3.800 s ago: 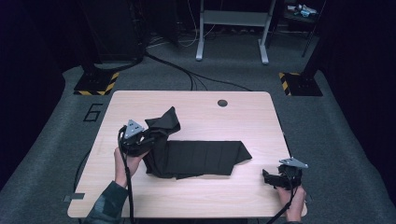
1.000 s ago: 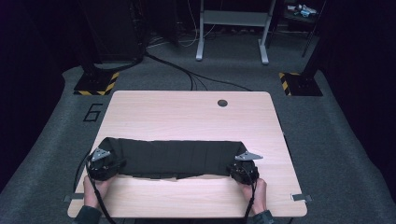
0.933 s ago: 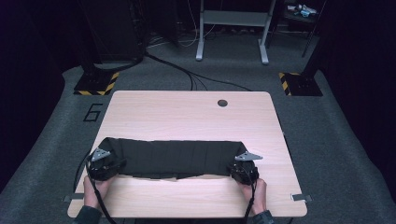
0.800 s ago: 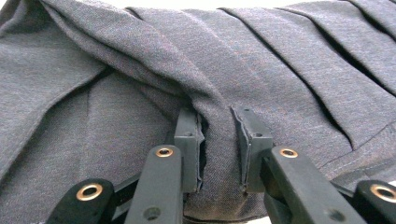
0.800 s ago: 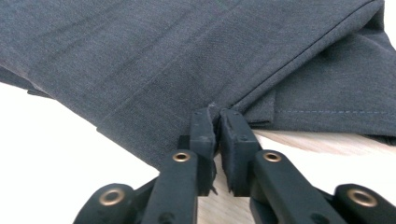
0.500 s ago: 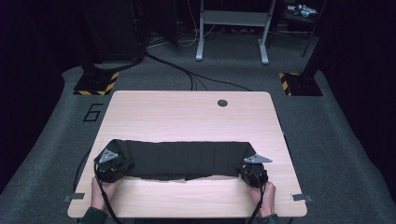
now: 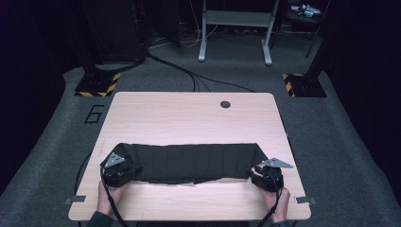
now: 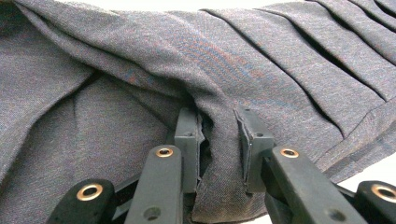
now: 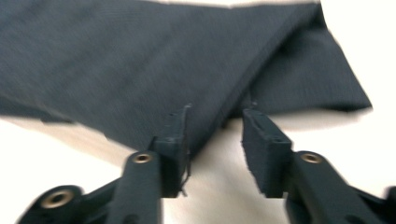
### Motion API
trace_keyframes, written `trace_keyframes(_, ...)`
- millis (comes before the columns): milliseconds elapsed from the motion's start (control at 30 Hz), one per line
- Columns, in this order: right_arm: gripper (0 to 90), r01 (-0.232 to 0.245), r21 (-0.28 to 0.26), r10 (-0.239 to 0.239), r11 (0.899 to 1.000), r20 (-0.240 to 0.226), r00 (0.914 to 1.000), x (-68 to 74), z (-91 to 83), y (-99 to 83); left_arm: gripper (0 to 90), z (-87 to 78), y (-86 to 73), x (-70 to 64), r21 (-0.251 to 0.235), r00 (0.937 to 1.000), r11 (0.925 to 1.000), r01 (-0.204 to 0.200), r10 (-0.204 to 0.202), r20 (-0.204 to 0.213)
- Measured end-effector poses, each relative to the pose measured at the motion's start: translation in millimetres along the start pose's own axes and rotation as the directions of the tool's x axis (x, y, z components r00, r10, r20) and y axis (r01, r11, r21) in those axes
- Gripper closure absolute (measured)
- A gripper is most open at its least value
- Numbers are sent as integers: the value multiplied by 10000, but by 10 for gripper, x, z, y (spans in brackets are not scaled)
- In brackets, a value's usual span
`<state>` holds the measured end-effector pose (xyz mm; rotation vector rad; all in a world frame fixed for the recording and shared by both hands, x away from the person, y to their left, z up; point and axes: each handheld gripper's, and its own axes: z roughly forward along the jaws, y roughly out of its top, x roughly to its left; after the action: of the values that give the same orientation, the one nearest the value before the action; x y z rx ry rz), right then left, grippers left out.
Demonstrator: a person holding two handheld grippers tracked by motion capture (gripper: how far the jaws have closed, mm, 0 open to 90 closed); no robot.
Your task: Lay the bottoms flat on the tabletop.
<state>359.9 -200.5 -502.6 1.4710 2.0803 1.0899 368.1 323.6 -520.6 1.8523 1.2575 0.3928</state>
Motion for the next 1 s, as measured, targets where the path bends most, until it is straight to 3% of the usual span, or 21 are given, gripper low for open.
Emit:
trace_keyframes(100,367,148,170,-147,9997,-78,9999,71,96,121,734,5,-4,6,-63,10000,10000,34,-34,19)
trace_keyframes(200,297,275,594,-279,9979,62,9996,122,255,193,735,10,-4,9,-79,10000,10000,47,-47,51)
trace_keyframes(300,323,422,913,-436,9949,136,9990,127,379,197,735,12,-1,-4,-68,10000,10000,-51,51,-7)
trace_keyframes(333,326,180,925,-189,9956,85,9998,120,391,189,735,13,-3,-6,-73,9999,9999,-106,106,-1)
trace_keyframes(600,347,-2,937,-19,9956,224,9997,60,318,114,735,35,-16,-57,-102,9995,9999,-116,119,308)
trace_keyframes(900,348,-304,947,290,9950,166,9994,-28,202,6,729,33,-40,-165,-167,9995,9996,-248,251,184)
trace_keyframes(1000,347,-232,858,222,9960,120,9997,-33,182,-3,626,14,-31,-172,-137,9995,9994,-304,303,-63)
